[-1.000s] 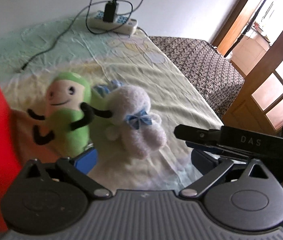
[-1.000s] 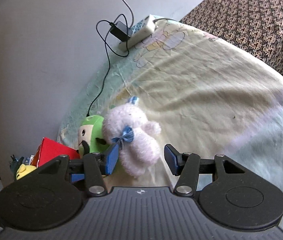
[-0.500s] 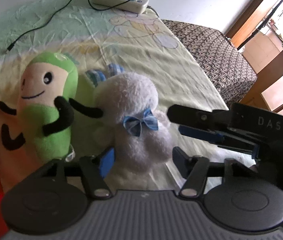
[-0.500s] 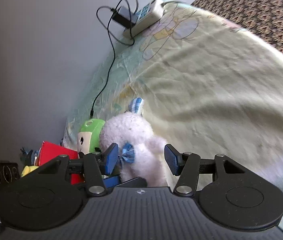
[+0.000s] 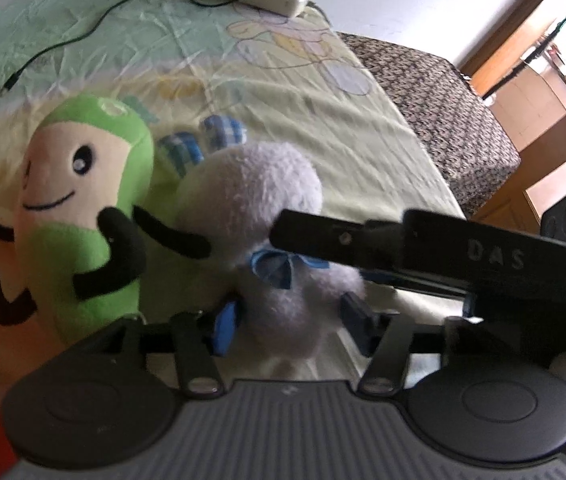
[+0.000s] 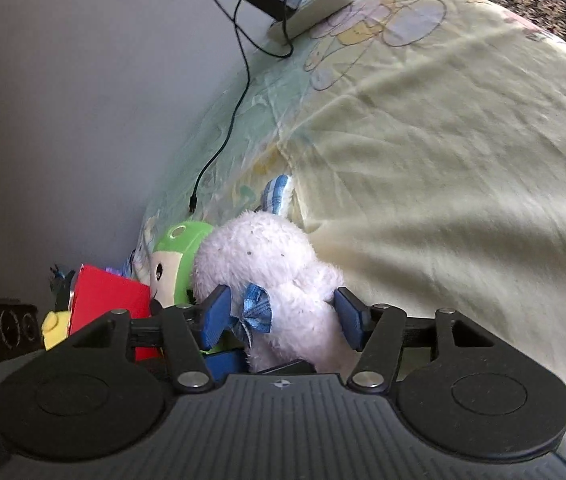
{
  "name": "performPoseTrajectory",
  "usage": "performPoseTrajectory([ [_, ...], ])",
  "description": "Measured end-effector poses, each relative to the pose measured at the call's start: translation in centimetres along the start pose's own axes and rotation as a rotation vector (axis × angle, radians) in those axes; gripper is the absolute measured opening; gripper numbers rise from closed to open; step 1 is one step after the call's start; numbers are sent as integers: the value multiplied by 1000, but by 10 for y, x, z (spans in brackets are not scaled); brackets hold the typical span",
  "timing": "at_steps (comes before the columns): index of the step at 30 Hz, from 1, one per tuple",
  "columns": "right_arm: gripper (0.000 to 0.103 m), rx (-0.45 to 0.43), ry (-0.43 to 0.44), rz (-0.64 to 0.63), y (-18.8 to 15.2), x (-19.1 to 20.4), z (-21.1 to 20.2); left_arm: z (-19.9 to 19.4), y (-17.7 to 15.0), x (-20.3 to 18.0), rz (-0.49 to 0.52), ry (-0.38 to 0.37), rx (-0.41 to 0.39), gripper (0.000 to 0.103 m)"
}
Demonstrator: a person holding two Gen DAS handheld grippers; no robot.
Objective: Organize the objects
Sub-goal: 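Close the right gripper on the white bunny's body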
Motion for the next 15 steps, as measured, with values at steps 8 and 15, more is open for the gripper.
performPoseTrajectory([
  [8, 47, 23, -7, -38, -7, 3, -6, -4, -2, -7, 22, -4, -1, 60],
  [15, 47, -7, 0, -62, -15, 13, -26, -20, -4, -20, 68, 2, -23, 60],
])
Point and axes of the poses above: each gripper's, at about its wrist camera, not at the fingertips, and z roughly the way its jaws point, x to its left, y to its top, the point moved 8 cm from there along z, roughly the way its jaws point, and after that the axes turned 10 degrees about z, right-handed, at the moved point
